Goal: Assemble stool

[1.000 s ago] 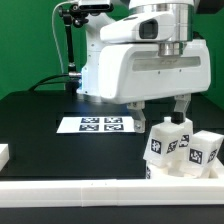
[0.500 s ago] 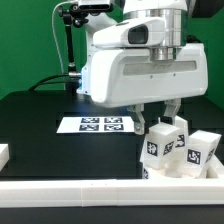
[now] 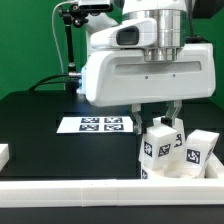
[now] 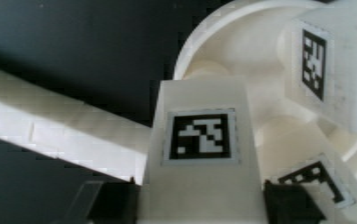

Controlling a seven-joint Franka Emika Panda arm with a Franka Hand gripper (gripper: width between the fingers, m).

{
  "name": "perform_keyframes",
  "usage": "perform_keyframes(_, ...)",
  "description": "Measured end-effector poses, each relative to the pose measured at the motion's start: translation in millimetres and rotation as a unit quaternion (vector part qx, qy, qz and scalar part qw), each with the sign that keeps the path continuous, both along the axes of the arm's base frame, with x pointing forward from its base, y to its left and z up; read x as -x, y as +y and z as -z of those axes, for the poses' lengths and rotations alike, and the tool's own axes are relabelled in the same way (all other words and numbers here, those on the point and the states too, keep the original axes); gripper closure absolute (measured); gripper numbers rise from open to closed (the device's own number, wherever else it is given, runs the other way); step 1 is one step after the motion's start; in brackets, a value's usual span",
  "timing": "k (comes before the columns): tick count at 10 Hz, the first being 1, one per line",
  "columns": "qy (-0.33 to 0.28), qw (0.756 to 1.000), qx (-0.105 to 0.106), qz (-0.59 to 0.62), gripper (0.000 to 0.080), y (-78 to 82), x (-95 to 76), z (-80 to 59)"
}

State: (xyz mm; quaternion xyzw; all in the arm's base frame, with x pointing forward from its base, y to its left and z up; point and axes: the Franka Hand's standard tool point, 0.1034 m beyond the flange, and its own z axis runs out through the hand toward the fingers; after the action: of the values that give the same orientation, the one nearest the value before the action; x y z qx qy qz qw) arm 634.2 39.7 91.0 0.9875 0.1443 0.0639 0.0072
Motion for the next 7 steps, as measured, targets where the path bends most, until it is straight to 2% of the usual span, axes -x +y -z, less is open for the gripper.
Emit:
perform_keyframes(3, -0.005, 0.991, -0.019, 0.135, 0.0458, -1.8, 0.3, 0.1)
perform_keyframes(7, -0.018, 0.939, -0.051, 0.339, 0.0458, 10.3, -1.3, 0.2)
